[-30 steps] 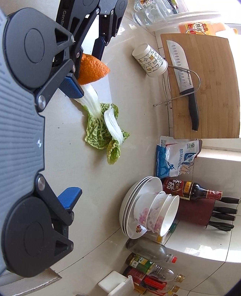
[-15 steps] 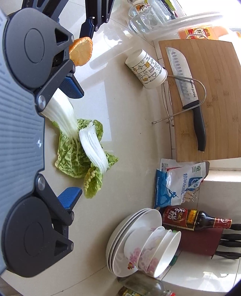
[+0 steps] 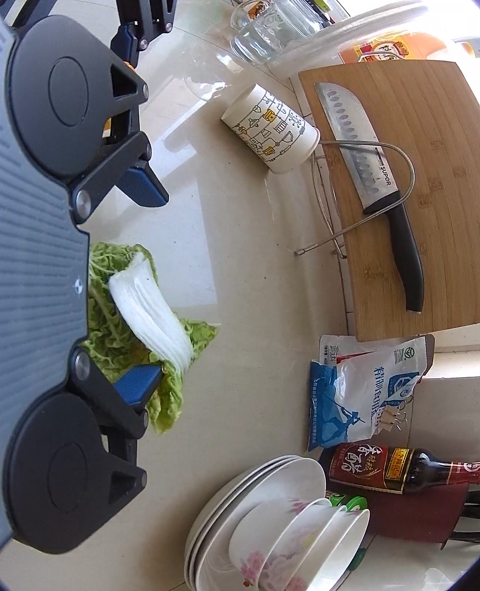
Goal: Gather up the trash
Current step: 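Close the right tool on the bok choy leaf while the left tool holds the orange, then lift the bok choy leaf with the right tool while the left tool holds the orange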
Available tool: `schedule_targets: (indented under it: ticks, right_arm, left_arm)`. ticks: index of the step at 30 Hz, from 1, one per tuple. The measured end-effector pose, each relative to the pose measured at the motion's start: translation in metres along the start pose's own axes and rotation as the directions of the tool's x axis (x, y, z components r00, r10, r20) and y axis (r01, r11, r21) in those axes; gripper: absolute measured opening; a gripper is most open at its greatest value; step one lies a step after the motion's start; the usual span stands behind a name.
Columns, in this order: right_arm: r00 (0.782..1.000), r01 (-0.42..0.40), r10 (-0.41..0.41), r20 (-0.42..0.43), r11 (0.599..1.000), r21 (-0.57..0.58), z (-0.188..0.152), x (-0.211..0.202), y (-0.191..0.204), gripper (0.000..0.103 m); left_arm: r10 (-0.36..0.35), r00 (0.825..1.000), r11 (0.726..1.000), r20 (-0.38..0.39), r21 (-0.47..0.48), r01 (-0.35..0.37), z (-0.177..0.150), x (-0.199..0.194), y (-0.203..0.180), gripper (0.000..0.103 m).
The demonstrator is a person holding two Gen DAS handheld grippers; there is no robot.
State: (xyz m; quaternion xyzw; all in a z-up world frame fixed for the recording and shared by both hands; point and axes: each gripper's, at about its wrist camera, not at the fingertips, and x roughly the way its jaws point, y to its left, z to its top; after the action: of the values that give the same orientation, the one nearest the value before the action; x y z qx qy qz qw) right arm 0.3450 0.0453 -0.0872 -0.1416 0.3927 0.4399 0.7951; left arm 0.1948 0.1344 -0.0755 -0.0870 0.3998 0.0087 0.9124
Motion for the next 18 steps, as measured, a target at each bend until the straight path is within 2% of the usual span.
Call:
schedule_targets:
  ticks: [10,11,12,15,18]
  right_arm:
    - [0.996,0.083,-0.081,-0.038,0.995,0.058,0.013,0.016,-0.014,0.069]
    - [0.995,0.097,-0.095,-0.039,0.993,0.061,0.015,0.016,-0.014,0.065]
    - [0.993,0.113,-0.111,-0.040,0.992,0.062,0.016,0.017,-0.014,0.057]
    - [0.988,0.149,-0.147,-0.048,0.987,0.052,0.016,0.017,-0.014,0.040]
    - [0.988,0.149,-0.146,-0.048,0.988,0.047,0.012,0.012,-0.015,0.033]
  left_arm:
    - [-0.006,1.000,1.000,-0.002,0.009,0.006,0.005,0.010,0.002,0.052]
    - [-0.007,1.000,1.000,-0.002,0.012,0.007,0.005,0.011,0.002,0.052]
    - [-0.008,1.000,1.000,-0.003,0.012,0.008,0.006,0.012,0.002,0.052]
    - [-0.010,1.000,1.000,-0.004,0.015,0.010,0.007,0.012,0.003,0.052]
    - [-0.014,1.000,1.000,-0.005,0.024,0.014,0.006,0.012,0.003,0.052]
